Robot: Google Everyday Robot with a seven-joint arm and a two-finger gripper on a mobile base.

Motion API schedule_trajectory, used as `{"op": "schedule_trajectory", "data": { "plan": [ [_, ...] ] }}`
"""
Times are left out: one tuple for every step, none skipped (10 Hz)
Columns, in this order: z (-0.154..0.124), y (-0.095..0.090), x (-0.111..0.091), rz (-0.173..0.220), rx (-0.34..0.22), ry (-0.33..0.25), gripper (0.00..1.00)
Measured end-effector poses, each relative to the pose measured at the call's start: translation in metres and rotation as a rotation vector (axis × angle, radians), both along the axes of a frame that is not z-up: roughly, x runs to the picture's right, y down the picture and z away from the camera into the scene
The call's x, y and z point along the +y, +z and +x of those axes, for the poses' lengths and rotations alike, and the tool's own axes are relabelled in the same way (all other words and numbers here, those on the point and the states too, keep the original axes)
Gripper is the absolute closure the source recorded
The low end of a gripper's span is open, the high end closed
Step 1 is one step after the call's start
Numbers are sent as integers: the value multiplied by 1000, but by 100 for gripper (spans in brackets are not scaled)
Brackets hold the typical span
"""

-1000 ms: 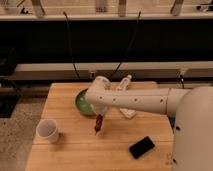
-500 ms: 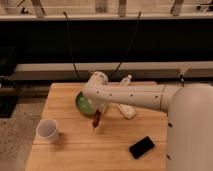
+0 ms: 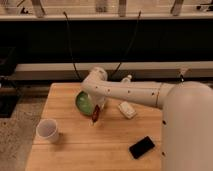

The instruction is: Place the pepper in the ceramic bowl

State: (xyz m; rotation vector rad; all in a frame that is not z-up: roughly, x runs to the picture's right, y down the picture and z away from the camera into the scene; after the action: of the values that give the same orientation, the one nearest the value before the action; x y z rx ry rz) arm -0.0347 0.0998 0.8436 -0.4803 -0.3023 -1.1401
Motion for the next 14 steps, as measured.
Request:
{"op": "schedule_trajectory", "data": {
  "plan": [
    [-3,5,-9,7,-7,-1,100],
    [-4,8,-12,8,-11,-3,100],
    [-5,10,-14,8,-15,-5,100],
    [-4,12,-14,9,-17,-4,100],
    [-3,13,-15,10,-18,-3,100],
    [-3,15,-18,12,-20,-2,100],
    [-4,16,-19,14,-23,-2,100],
    [-4,18,-20,14,-24,-2,100],
    [-4,18,-21,15,-25,-1,100],
    [-3,20,-22,16,-26,0,100],
    [-2,21,-23,17,-26,0,99],
    [-2,21,-24,18,-27,1,96],
    [-2,22,-24,18,-28,1,86],
    [-2,23,-24,18,-29,2,84]
  ]
}}
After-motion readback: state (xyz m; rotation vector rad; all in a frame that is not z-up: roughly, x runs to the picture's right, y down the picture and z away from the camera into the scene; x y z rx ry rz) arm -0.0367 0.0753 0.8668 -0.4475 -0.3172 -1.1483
